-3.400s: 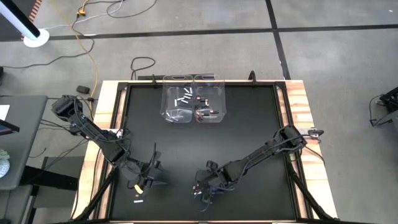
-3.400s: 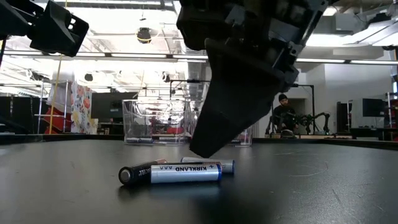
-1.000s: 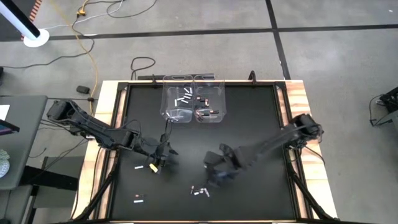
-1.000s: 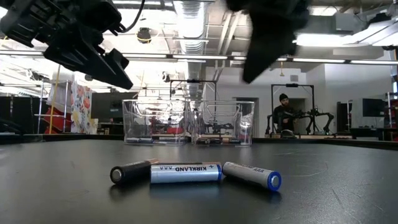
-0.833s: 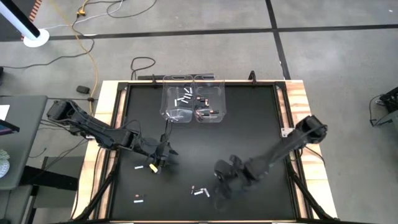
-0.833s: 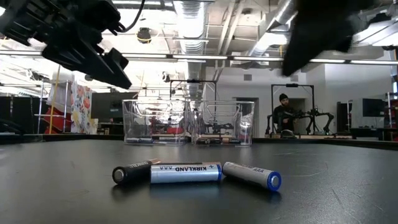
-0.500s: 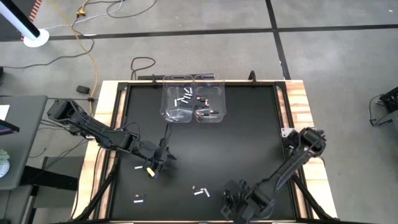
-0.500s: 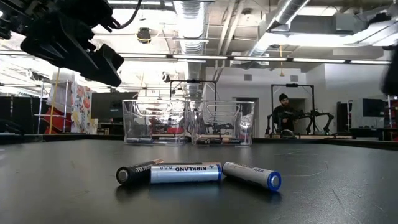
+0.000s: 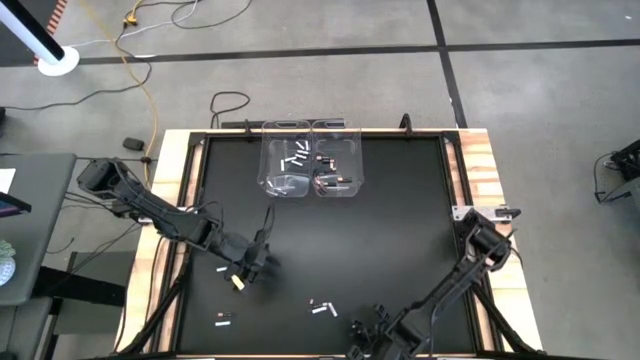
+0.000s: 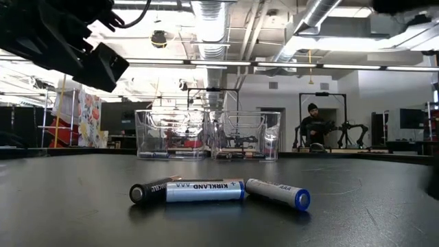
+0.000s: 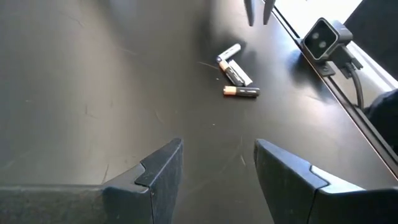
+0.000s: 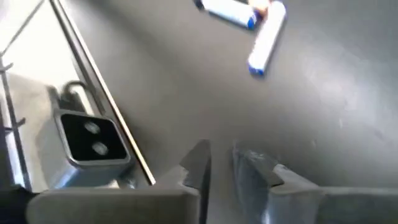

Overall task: Sort batteries
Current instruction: Put the white battery into the left transparent bin

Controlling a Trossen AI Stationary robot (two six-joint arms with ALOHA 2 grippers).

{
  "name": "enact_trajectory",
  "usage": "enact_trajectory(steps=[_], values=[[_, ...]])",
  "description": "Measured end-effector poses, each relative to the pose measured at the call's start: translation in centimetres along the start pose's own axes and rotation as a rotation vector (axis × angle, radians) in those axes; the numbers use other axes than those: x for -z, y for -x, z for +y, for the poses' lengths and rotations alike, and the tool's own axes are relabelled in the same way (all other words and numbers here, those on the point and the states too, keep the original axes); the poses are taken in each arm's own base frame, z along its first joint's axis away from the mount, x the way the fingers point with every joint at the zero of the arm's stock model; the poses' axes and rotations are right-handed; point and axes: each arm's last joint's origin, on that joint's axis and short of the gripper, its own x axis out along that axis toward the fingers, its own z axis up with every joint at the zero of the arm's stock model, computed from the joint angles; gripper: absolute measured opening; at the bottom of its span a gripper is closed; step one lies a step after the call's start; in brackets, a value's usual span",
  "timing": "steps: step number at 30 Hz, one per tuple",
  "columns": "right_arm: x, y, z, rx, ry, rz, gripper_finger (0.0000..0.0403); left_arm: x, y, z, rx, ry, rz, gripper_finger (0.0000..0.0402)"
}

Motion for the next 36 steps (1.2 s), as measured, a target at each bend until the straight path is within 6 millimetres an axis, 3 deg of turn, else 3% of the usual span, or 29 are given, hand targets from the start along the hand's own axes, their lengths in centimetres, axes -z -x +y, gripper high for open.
enact_trajectory(steps=[8,17,36], values=[[-1.1,-1.0,-0.9,0.050,0.124,-0.045,0.0136,0.0,0.0,0.0,0.001,0.004,0.001,0.0194],[-2.4,-3.1,-1.6,0.079,0.196,-0.052,0.0132,0.1,0.0,-0.4,0.020,-0.005,0.010,0.0194],[-4.4,-4.8,-2.8,0.147,0.335,-0.032,0.0132,0.6,0.1,-0.7,0.029,-0.017,0.049,0.0194]])
